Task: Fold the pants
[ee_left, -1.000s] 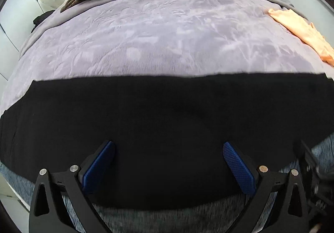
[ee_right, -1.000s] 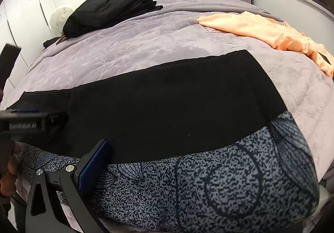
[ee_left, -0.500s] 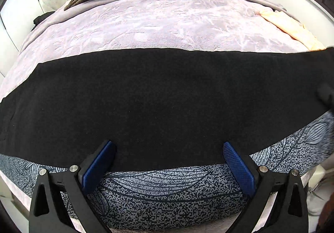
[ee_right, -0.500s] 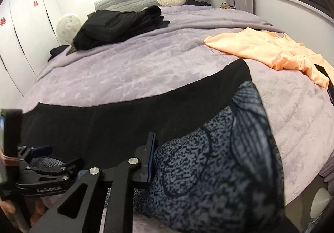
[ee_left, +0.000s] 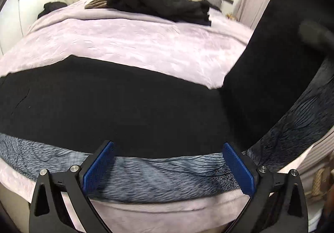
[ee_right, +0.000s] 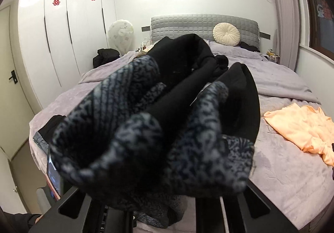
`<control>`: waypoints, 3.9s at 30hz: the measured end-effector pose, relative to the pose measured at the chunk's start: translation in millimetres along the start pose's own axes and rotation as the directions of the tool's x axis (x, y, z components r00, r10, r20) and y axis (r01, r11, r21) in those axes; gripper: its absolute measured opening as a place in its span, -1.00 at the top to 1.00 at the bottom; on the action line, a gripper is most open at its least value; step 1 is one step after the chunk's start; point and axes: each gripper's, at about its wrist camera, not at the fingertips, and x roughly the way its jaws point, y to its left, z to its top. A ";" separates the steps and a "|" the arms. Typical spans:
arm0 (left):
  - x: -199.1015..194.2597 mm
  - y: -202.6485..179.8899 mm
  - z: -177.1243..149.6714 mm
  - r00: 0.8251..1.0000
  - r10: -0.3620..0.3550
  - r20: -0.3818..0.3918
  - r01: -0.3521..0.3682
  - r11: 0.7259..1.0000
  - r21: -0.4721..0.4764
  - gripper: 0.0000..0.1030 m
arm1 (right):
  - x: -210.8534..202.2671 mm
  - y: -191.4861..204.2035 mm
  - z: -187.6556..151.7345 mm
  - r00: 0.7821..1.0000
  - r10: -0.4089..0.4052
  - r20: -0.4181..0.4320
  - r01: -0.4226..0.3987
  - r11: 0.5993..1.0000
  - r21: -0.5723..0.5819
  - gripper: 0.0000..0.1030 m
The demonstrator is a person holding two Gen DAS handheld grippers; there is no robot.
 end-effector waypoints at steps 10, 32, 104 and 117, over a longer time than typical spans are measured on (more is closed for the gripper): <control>-32.7 41.1 -38.5 0.854 -0.520 -0.012 0.521 0.854 0.012 -1.00 | 51.3 86.0 -1.2 0.993 0.085 -0.075 -0.093 0.991 -0.099 0.67; -78.4 122.6 -60.7 0.702 -0.689 0.182 0.674 0.725 0.144 -0.98 | 139.4 171.0 -14.6 0.902 0.132 -0.412 -0.233 0.950 -0.207 0.05; 19.9 38.3 24.8 0.992 0.098 -0.081 -0.074 0.964 0.257 -0.98 | 131.4 15.7 -26.9 0.907 0.311 -0.284 -0.337 0.941 -0.044 -0.68; -15.6 64.9 35.2 0.981 0.191 -0.028 -0.184 0.968 0.169 -0.98 | 127.6 35.8 -33.8 0.928 0.123 -0.352 -0.216 0.947 -0.239 -0.74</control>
